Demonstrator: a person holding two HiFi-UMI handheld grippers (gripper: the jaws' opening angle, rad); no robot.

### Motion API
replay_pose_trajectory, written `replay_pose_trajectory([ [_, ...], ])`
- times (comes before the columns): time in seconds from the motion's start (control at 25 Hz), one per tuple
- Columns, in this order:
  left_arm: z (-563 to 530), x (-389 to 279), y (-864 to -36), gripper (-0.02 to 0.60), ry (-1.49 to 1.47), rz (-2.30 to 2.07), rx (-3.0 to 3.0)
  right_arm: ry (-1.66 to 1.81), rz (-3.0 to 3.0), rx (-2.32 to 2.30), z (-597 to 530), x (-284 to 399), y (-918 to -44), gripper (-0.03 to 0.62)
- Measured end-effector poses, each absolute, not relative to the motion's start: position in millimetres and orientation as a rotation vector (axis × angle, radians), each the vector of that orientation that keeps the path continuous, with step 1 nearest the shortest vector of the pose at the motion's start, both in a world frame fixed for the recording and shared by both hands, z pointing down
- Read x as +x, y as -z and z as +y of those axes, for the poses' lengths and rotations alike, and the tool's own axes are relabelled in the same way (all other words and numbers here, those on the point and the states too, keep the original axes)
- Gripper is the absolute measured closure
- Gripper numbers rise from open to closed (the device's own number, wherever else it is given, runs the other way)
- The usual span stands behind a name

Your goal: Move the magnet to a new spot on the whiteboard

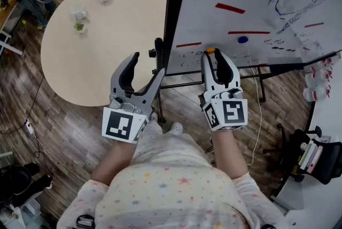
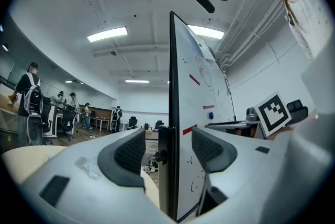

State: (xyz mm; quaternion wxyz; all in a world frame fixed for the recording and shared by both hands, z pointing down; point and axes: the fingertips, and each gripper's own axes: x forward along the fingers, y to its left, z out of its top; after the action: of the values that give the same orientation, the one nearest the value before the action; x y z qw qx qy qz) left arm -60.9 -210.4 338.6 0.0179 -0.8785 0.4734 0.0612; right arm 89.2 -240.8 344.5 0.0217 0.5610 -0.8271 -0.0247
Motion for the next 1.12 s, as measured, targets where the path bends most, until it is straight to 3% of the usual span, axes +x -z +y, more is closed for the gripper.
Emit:
replay_pose_trajectory([
  [1.12, -214.2, -58.2, -346.5, 0.327, -0.152, 1.458, -2.754, 0.047, -2.551, 1.722, -252.8, 83.2, -355.7, 0.473],
])
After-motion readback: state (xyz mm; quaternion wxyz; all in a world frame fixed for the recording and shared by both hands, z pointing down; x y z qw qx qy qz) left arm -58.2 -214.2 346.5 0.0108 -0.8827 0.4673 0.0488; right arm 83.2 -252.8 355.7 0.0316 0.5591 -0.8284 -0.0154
